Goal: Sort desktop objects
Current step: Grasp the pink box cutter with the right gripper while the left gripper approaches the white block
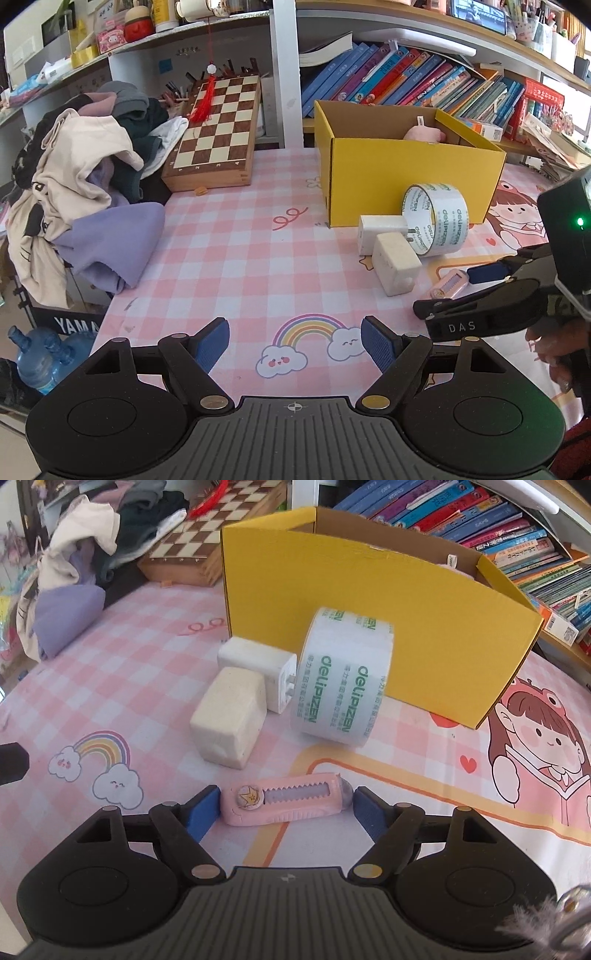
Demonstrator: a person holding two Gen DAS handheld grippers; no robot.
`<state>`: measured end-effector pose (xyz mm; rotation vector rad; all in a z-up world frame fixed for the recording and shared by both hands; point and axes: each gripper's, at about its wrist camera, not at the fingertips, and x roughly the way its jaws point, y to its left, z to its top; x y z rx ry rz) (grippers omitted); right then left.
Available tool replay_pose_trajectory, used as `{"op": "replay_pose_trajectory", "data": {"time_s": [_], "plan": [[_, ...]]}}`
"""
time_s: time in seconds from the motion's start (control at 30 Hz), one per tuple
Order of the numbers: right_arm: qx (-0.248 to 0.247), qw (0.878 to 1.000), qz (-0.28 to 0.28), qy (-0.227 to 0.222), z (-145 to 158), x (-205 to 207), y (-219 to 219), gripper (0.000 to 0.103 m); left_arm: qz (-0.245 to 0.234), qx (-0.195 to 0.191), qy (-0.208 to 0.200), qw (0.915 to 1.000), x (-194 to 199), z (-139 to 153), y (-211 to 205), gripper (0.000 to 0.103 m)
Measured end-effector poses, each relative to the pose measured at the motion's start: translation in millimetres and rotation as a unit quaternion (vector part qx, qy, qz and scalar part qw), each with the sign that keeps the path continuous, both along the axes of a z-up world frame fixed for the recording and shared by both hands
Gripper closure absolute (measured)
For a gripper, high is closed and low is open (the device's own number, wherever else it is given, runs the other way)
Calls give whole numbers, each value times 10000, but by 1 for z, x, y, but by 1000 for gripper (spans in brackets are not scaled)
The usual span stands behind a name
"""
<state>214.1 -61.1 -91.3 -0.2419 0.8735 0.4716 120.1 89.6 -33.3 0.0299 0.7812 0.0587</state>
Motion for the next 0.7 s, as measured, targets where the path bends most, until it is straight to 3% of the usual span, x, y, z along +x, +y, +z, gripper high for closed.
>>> {"op": "replay_pose_trajectory", "data": {"time_s": [0.7], "plan": [[3, 9999, -117, -87, 13, -12, -31, 27, -432, -168, 22, 9989, 20, -9, -25, 23]]}}
